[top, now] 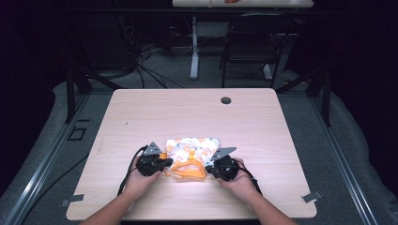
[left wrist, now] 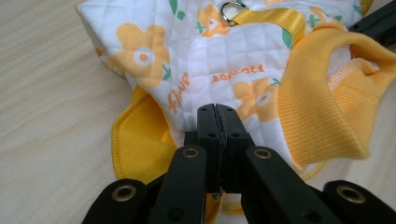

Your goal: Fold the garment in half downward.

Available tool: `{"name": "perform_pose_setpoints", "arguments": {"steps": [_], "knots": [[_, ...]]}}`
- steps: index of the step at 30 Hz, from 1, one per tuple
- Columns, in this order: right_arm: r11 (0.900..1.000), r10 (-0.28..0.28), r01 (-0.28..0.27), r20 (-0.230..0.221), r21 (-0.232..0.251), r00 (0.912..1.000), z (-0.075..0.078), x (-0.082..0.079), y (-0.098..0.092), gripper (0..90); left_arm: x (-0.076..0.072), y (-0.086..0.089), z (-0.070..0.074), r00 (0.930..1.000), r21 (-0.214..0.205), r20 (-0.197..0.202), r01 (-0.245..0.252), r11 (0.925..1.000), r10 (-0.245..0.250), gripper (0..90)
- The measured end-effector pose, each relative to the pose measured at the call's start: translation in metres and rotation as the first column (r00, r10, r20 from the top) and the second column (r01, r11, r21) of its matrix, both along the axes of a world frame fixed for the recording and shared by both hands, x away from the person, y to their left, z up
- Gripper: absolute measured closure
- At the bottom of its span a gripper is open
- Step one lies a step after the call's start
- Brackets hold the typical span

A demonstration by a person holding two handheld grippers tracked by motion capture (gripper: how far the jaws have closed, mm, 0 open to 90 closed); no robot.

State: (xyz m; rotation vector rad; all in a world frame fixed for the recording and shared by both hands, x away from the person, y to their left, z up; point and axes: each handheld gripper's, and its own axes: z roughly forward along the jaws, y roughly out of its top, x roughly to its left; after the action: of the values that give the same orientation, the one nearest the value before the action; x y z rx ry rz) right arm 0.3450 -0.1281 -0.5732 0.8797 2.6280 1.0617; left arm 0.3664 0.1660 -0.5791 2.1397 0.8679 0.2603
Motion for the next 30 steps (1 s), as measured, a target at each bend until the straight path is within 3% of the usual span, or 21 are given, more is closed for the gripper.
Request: {"name": "perform_pose_setpoints", "arguments": {"steps": [11,16,21,30], "knots": [[0.9989,-0.043,0.043,0.005,0.020,0.9991,-0.002,0.014,0.004,89.6,0.015,0.001,-0.001,0.9996,0.000,0.007,-0.026,0.9997,0.026,89.3],[0.9984,-0.055,0.054,0.010,0.015,0.9985,-0.002,0.021,0.005,89.6,0.023,0.003,-0.003,0.9986,-0.019,0.009,-0.051,0.9985,0.052,89.4],[0.9961,-0.078,0.078,-0.001,0.041,0.9970,-0.003,0.026,0.005,89.5,0.026,0.005,-0.005,0.9976,-0.049,0.002,-0.070,0.9964,0.070,89.4],[0.9906,-0.114,0.114,-0.006,0.076,0.9935,-0.006,0.030,0.004,89.5,0.029,0.006,-0.006,0.9964,-0.063,0.009,-0.083,0.9945,0.084,89.4]]}}
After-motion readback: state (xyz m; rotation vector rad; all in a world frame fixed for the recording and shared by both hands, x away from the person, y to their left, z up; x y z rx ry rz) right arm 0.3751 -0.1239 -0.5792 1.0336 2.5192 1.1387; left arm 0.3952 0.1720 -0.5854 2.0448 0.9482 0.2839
